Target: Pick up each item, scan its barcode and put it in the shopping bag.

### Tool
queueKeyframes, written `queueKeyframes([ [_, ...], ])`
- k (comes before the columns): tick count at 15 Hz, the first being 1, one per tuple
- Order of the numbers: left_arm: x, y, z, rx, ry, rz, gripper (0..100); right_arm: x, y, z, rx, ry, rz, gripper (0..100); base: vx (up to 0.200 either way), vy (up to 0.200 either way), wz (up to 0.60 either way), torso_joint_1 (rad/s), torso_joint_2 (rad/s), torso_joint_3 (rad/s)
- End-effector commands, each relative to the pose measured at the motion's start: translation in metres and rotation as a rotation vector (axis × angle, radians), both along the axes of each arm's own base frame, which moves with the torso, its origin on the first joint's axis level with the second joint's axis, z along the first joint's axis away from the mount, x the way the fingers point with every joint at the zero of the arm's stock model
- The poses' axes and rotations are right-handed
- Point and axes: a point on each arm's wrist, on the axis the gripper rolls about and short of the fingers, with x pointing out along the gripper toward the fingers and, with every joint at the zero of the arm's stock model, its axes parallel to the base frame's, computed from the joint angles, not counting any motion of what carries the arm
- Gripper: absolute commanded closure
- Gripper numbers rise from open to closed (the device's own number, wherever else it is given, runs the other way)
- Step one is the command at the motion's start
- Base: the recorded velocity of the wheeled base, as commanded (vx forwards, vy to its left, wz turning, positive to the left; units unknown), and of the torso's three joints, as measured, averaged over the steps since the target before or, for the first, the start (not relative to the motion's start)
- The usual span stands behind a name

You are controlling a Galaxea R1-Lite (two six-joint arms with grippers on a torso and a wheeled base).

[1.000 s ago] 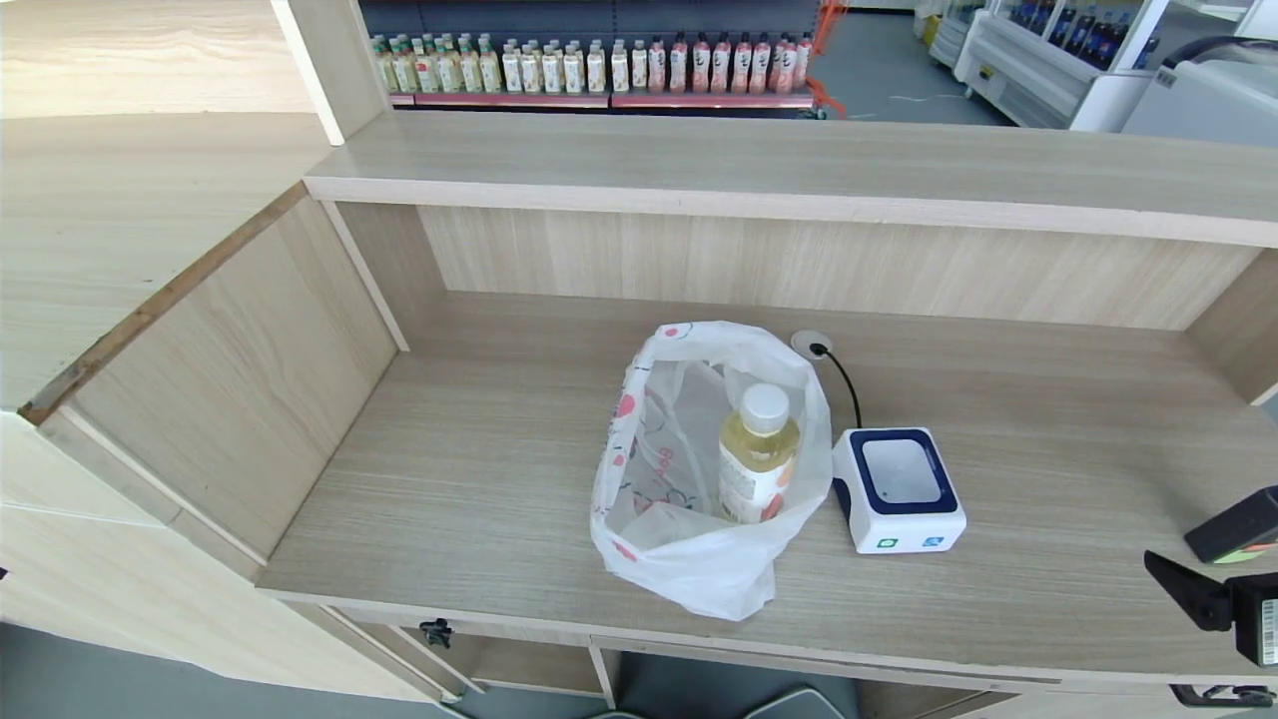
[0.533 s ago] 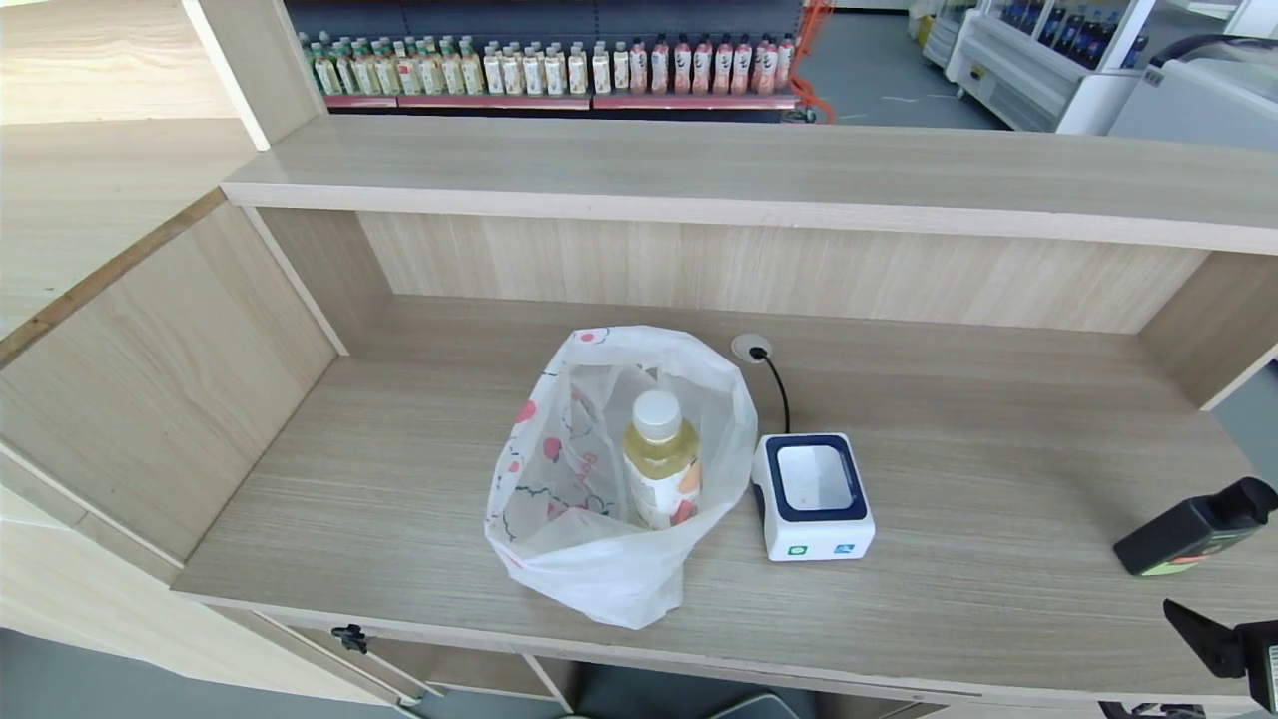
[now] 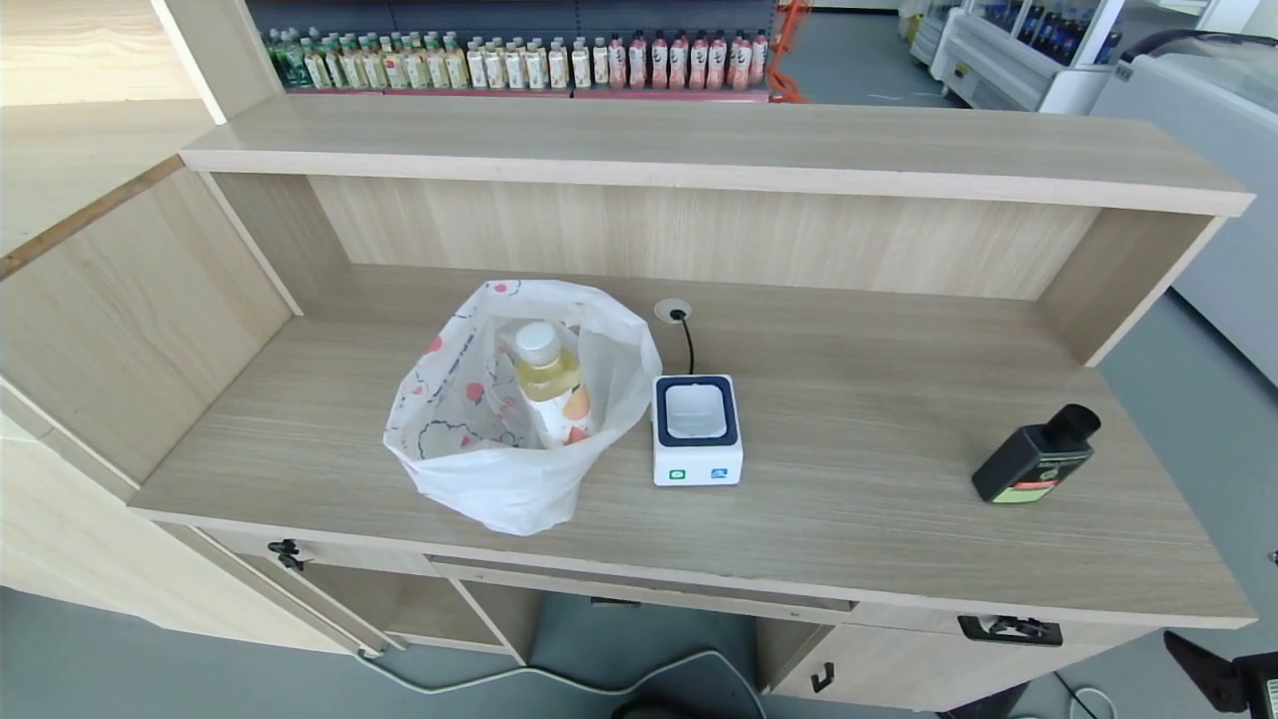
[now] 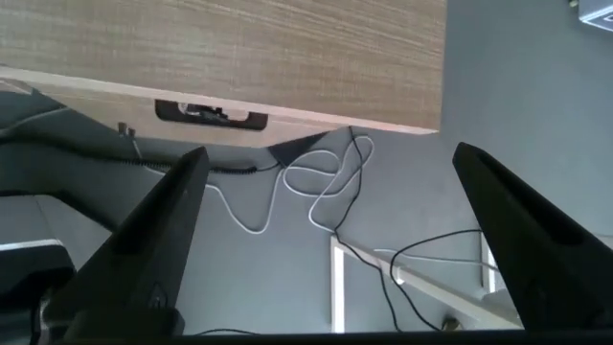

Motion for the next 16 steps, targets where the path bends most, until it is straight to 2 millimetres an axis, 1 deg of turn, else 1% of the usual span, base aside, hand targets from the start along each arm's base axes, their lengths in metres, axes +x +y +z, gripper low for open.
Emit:
queueKeyframes([
  [1,0.0,0.0,0.0,0.002,0.001,-0.001,0,0.006,-0.001,0.003,0.002,0.0,0.0,0,-0.2,-0.2,0.0,-0.007,0.01,0.002],
  [3,0.0,0.0,0.0,0.004,-0.001,0.0,0,0.017,-0.003,0.01,0.005,-0.009,-0.002,0,0.0,0.0,0.0,0.0,0.0,0.0],
  [5,0.0,0.0,0.0,0.004,0.001,0.0,0,0.036,-0.007,0.019,0.011,-0.014,0.006,0,0.0,0.0,0.0,0.0,0.0,0.0],
  [8,0.0,0.0,0.0,0.004,0.001,0.0,0,0.08,-0.015,0.034,0.035,-0.028,0.02,0,0.0,0.0,0.0,0.0,0.0,0.0],
  [10,0.0,0.0,0.0,0.004,0.001,0.0,0,0.104,-0.019,0.035,0.038,-0.01,0.026,0,0.0,0.0,0.0,0.0,0.0,0.0],
  [13,0.0,0.0,0.0,0.004,0.001,-0.001,0,0.123,-0.021,0.028,0.021,0.034,0.059,0,0.0,0.0,0.0,0.0,0.0,0.0],
  [14,0.0,0.0,0.0,0.004,0.001,0.0,0,0.13,-0.021,0.028,-0.014,0.045,0.086,0,0.0,0.0,0.0,0.0,0.0,0.0],
  [16,0.0,0.0,0.0,0.004,-0.001,0.0,0,0.148,-0.019,0.026,-0.05,0.042,0.128,0,0.0,0.0,0.0,0.0,0.0,0.0],
])
